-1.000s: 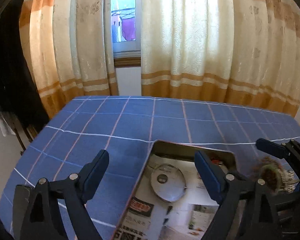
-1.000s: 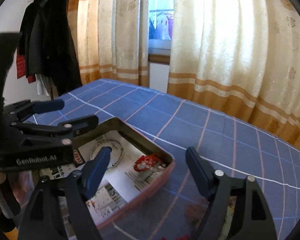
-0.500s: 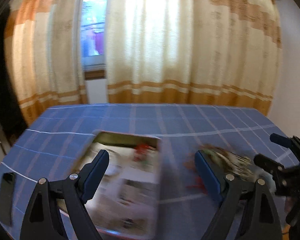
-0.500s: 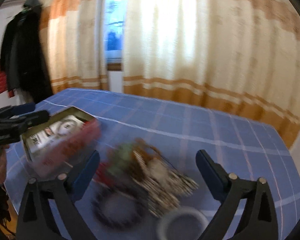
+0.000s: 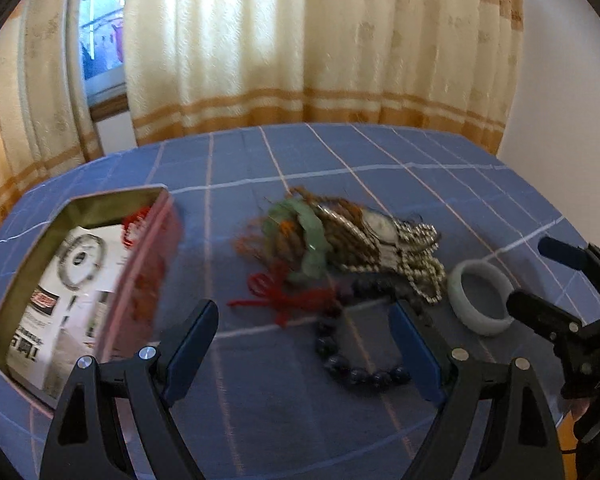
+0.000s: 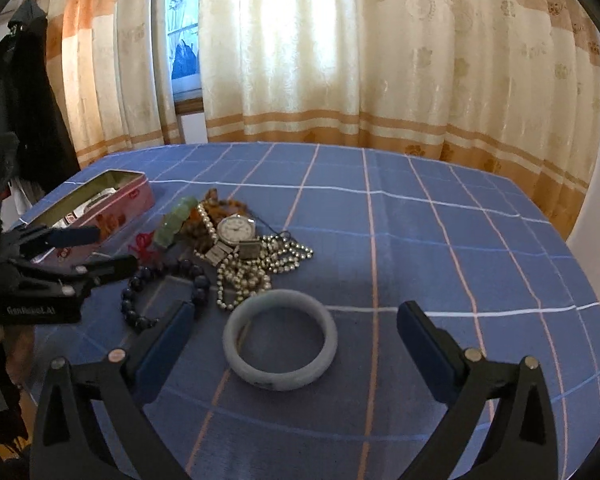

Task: Organize jewelry
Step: 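Move both tools back toward the jewelry pile, then grasp the dark bead bracelet with the left tool while the right tool grasps the white jade bangle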

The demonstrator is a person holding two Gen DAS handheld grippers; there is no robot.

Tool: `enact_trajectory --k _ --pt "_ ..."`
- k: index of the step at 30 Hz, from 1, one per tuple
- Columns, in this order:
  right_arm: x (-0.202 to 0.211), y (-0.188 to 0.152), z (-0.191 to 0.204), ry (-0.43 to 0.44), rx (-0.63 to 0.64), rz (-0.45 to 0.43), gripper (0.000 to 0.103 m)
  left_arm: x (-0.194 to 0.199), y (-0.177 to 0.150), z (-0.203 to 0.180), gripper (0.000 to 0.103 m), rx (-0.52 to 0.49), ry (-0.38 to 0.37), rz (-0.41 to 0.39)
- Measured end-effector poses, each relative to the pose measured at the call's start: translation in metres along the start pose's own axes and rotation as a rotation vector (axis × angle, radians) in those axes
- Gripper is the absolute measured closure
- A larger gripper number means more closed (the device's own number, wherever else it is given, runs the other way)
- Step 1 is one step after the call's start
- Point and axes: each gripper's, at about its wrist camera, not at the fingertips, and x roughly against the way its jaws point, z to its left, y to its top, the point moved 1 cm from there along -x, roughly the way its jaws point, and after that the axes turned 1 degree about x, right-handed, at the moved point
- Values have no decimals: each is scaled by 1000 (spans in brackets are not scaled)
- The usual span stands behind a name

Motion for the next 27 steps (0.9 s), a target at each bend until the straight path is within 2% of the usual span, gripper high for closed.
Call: enact_trajectory --k 2,4,6,8,10,14,17,18,19,23,27 --pt "1 -3 0 39 -7 0 1 -5 -3 -5 19 -21 9 20" --pt "2 -6 3 68 10 8 13 -11 -5 -8 44 -30 0 43" --pt "-5 -8 12 94 39 42 26 -21 -8 -10 48 -23 -32 85" --pt "-11 -10 20 112 58 66 33 -22 -9 -12 54 -27 -31 90" --pt "-15 -14 25 120 79 87 47 -22 -10 -16 56 -41 -29 94" --pt "-20 -15 35 121 116 110 60 -24 -11 -22 64 -67 -27 100" --pt "-28 -17 37 102 133 156 72 -24 -11 -23 77 -77 -31 95" --pt "-29 -17 38 99 134 163 77 -24 -11 -23 84 -80 -34 93" --pt "-31 -17 37 94 138 173 78 -24 -11 -23 89 -78 -41 93" --pt "-35 -16 40 73 165 196 83 -22 -11 -22 90 -85 -60 92" --pt "-31 -18 40 65 171 177 88 -18 -12 -21 90 -78 -76 75"
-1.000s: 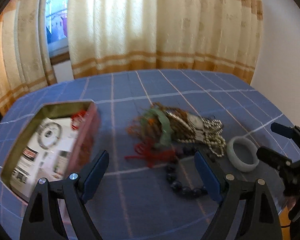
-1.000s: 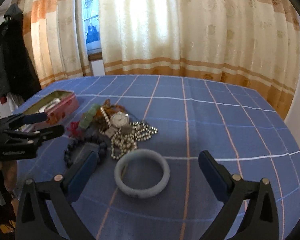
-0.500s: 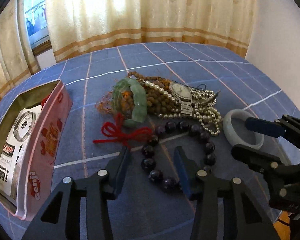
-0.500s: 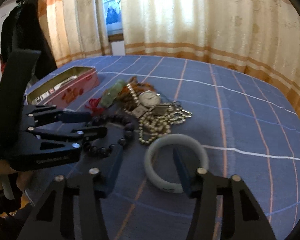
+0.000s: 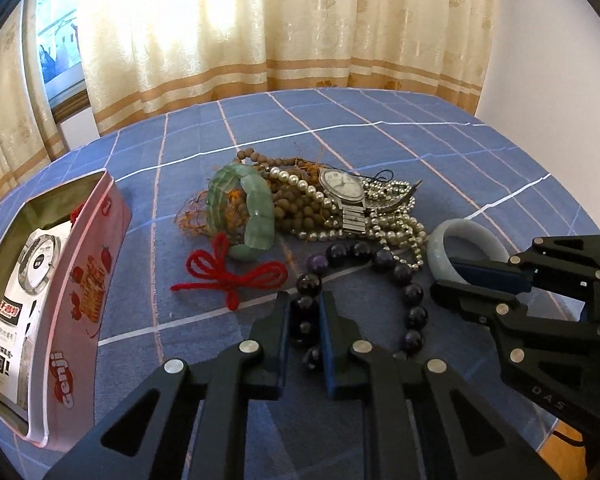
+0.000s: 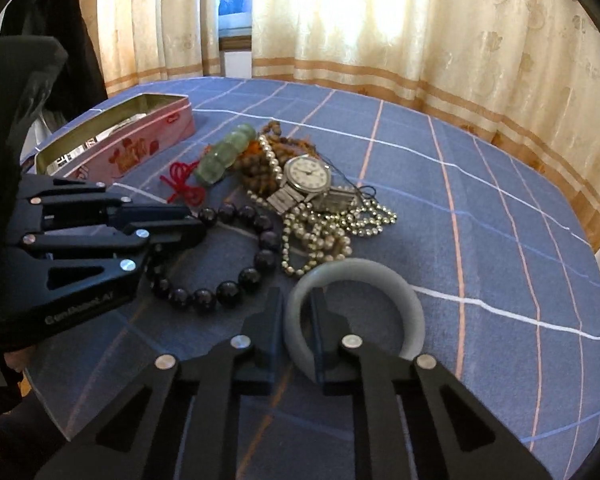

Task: Organize jewelry
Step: 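Grasp the dark bead bracelet with the left tool while the right tool grasps the white jade bangle, then lift the dark bead bracelet with the left tool while the right tool lifts the white bangle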

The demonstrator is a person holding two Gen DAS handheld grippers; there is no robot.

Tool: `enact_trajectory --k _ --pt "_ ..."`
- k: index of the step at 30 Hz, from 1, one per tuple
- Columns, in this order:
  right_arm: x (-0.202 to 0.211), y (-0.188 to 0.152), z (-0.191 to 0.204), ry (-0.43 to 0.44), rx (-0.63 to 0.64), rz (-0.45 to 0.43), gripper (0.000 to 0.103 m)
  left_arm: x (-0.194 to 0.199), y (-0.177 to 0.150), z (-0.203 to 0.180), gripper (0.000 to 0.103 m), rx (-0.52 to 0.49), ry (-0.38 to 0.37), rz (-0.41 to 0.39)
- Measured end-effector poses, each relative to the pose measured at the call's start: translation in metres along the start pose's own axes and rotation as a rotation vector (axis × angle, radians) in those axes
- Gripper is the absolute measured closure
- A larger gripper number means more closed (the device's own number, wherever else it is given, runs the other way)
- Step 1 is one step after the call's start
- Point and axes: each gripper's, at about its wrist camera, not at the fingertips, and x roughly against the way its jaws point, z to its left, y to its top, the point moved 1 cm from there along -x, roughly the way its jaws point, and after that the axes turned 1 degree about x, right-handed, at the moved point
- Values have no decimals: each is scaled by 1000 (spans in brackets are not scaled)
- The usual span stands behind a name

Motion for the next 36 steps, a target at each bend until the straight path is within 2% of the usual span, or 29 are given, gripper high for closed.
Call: enact_trajectory --k 12,19,27,36 --pt "15 1 -4 -18 -35 -89 89 24 0 2 90 11 30 -146" --pt "20 2 -5 -17 -50 -127 89 37 -2 5 90 30 24 -188" --pt "32 10 2 0 -40 -174 89 70 6 9 90 32 46 -269" --pt "42 20 12 20 -22 -217 89 92 9 22 90 57 73 -314"
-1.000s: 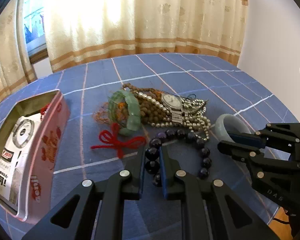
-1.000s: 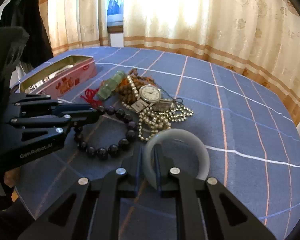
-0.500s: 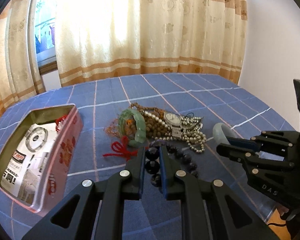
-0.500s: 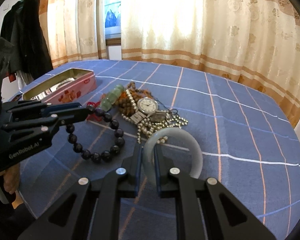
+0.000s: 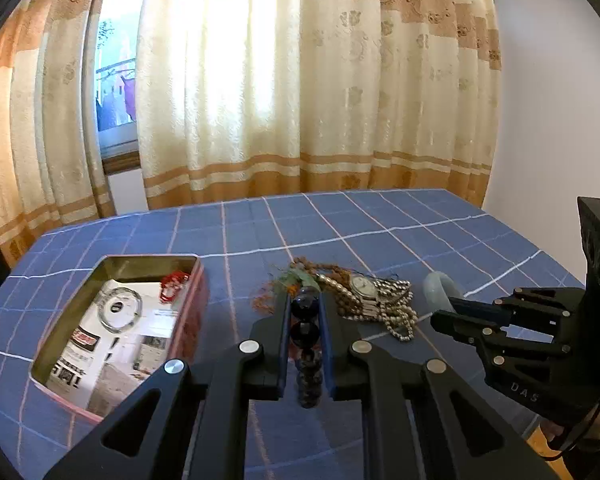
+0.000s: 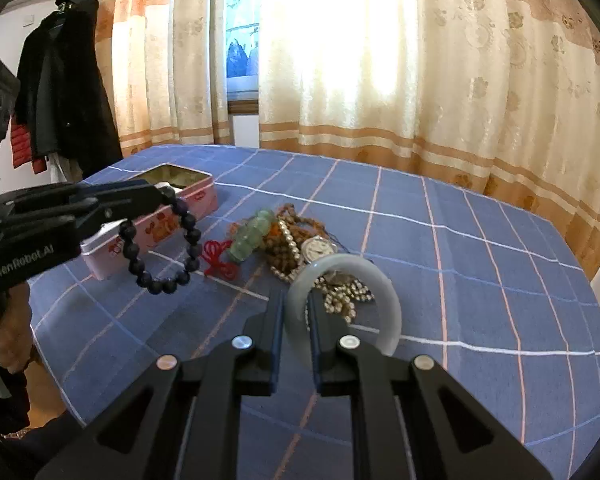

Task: Organize jewelry
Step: 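Lift the dark bead bracelet with the left tool while the right tool lifts the white bangle, then carry the bead bracelet with the left tool while the right tool carries the white bangle over the tin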

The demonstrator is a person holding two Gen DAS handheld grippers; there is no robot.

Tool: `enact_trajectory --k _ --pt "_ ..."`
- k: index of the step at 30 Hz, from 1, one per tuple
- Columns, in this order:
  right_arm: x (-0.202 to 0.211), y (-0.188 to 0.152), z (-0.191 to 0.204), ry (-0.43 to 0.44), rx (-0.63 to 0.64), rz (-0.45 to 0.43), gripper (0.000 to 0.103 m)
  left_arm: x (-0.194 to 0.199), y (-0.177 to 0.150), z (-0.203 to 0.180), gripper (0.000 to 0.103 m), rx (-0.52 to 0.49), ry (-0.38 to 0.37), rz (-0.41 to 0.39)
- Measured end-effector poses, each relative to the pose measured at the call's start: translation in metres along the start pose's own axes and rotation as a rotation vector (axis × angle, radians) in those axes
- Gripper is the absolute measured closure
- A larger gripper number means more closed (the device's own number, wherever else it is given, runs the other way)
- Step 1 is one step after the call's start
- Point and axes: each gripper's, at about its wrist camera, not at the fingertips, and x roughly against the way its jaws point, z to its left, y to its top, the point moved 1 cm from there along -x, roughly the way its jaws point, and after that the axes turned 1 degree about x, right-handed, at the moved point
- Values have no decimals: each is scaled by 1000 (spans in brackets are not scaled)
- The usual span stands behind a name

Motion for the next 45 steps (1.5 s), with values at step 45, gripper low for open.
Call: enact_trajectory --k 45 --pt "-46 102 101 205 174 -103 89 34 36 138 90 77 276 -94"
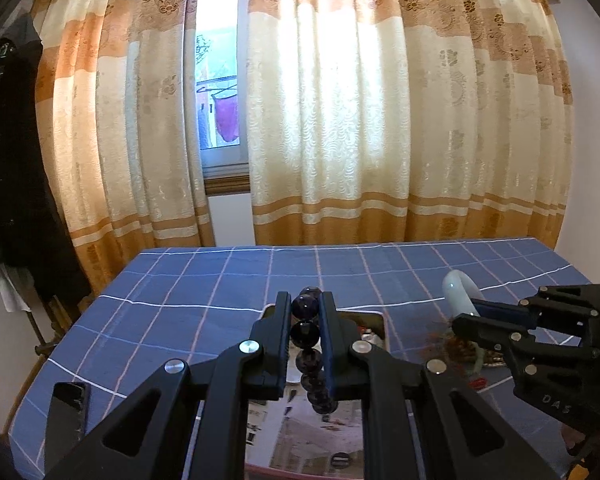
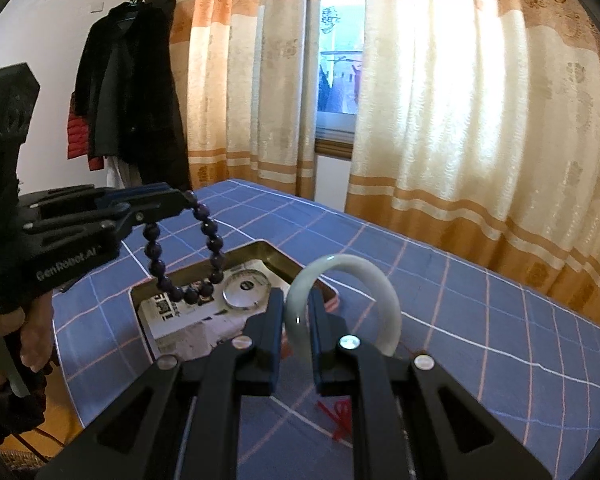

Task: Organize jewelry
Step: 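Carry the bead bracelet with the left tool while the right tool carries the white bangle over the tin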

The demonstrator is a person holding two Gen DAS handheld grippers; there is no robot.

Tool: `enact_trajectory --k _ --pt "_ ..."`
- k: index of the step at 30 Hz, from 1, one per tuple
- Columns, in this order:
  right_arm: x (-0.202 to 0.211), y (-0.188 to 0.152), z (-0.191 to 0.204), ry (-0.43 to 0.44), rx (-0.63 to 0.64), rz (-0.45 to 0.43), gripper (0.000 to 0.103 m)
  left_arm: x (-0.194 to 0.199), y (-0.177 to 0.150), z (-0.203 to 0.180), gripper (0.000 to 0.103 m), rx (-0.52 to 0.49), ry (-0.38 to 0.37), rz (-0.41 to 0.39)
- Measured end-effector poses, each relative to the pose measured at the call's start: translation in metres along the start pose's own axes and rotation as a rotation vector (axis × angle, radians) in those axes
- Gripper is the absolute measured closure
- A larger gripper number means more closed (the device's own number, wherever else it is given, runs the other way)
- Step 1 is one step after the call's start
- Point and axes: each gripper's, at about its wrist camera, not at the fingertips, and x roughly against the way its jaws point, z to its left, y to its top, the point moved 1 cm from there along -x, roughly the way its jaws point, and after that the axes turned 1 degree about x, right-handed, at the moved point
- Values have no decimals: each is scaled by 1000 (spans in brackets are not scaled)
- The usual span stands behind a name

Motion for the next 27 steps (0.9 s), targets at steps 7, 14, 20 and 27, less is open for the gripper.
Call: enact_trajectory --k 7,14,20,27 --pt "-16 9 9 31 16 14 89 -16 -6 15 90 13 27 36" --pt "-32 16 15 55 31 25 89 -31 -12 24 90 21 41 70" --pt "-46 18 21 72 32 37 89 -40 -15 34 90 30 54 90" --pt "-64 16 27 97 34 65 89 -53 -23 40 90 38 52 125"
